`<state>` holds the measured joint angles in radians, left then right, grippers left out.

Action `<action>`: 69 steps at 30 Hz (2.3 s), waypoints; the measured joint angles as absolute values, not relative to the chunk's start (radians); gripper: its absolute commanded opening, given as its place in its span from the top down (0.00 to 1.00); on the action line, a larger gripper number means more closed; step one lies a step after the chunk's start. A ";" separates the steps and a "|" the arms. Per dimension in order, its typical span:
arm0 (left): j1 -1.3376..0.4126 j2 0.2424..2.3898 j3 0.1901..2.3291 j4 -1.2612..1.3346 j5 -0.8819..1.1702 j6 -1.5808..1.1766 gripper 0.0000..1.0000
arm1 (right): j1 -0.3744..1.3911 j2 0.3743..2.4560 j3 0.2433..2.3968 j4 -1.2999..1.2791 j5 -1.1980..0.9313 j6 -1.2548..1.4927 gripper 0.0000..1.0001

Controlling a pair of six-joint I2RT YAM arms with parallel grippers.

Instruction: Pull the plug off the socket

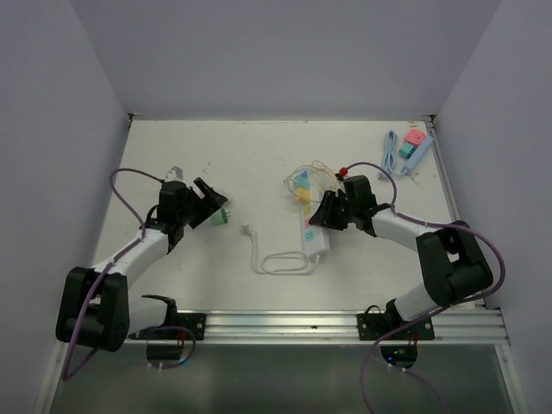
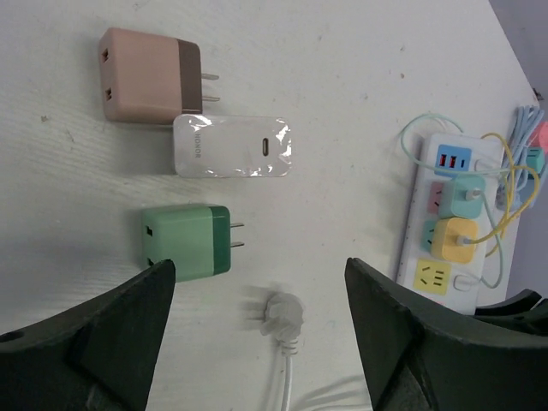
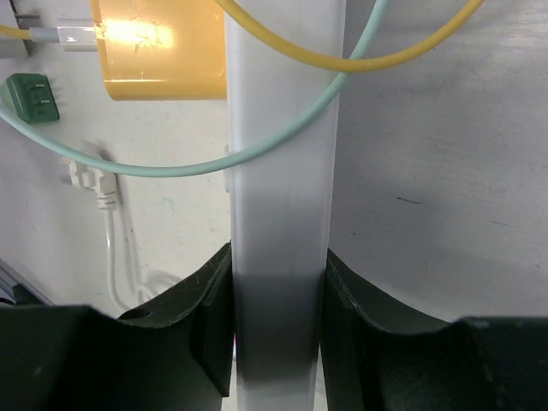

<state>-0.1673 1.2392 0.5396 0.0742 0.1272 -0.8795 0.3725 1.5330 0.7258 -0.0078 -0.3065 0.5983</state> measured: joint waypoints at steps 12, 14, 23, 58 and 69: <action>-0.477 1.395 0.701 0.094 0.058 -0.890 0.26 | 0.379 1.507 0.706 -0.029 -0.331 0.586 1.00; -0.516 1.462 0.734 0.098 0.055 -0.898 0.27 | 0.380 1.506 0.705 -0.030 -0.335 0.586 1.00; -0.658 1.681 0.891 0.150 0.076 -0.925 0.28 | 0.400 1.501 0.702 -0.033 -0.336 0.588 1.00; -0.694 1.839 1.015 0.214 0.072 -0.977 0.94 | 0.454 1.430 0.641 -0.045 -0.331 0.631 0.60; -0.694 1.770 0.910 0.270 0.087 -0.968 0.98 | 0.469 1.454 0.660 -0.053 -0.334 0.667 0.51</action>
<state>-0.6941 1.7702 0.9100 0.2695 0.0872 -0.9680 0.4690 1.4544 0.6598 -0.0528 -0.3340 0.6666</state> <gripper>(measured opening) 0.386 0.478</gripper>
